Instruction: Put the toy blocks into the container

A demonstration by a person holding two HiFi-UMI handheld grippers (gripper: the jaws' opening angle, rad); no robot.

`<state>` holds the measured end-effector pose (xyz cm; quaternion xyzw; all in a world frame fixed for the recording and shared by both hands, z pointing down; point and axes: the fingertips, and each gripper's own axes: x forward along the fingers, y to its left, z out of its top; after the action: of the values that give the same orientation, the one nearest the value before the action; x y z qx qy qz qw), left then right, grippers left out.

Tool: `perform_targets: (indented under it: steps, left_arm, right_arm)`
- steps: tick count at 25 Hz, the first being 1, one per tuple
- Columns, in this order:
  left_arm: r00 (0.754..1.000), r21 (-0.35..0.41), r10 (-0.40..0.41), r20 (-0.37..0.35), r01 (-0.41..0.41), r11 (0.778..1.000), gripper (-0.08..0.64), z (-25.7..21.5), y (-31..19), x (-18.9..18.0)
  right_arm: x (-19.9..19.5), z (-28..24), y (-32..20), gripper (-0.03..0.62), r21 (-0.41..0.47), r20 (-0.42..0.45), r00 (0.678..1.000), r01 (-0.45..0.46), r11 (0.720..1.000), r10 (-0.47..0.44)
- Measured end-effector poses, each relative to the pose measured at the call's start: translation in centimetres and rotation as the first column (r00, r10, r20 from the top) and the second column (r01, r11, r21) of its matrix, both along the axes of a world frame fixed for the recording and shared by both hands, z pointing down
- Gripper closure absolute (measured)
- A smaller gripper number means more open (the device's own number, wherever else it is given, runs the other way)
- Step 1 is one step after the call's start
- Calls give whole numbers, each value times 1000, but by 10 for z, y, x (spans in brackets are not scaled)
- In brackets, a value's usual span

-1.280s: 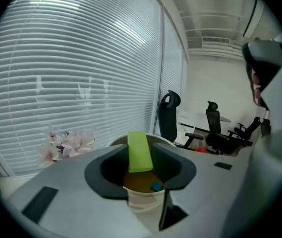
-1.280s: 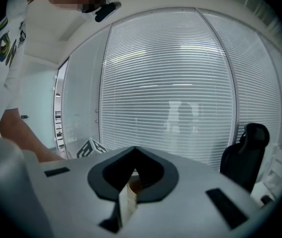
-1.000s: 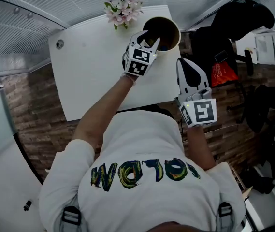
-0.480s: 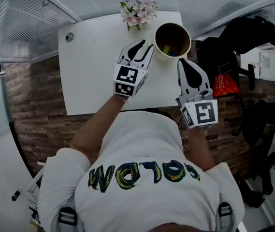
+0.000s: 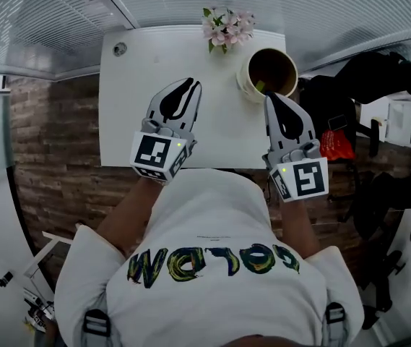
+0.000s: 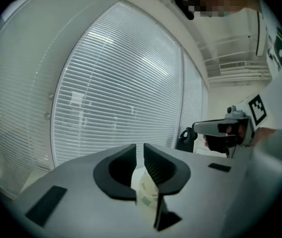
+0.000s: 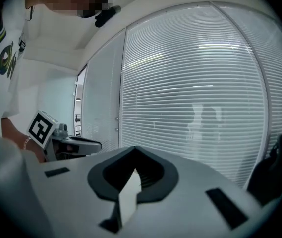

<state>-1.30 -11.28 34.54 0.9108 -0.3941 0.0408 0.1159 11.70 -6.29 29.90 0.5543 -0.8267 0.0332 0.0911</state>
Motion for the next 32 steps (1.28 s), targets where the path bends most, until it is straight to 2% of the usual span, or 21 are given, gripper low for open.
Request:
perform_targets:
  steps: [9,14,23,32]
  left_arm:
    - [994,43,-68,-80,72,996,537,-58,24,-46]
    - [994,87,-82,-75,88,992,546,-88,38,-64]
    - [991,93,-102,-84,110,990,548,-97,51,-76]
    - [988,106,-131,-77,139,985,548,-102,56,-84]
  right_arm:
    - [-28,-44,11,584,32,4,999,52,998,-52]
    - [-42,-73,23,583,59,-2,997,77,995,-77]
    - [-59,-87,34,584,75,-17,996,93,993,-92]
    - [-55,-88,40,584,78,-19,998,59,995,-58]
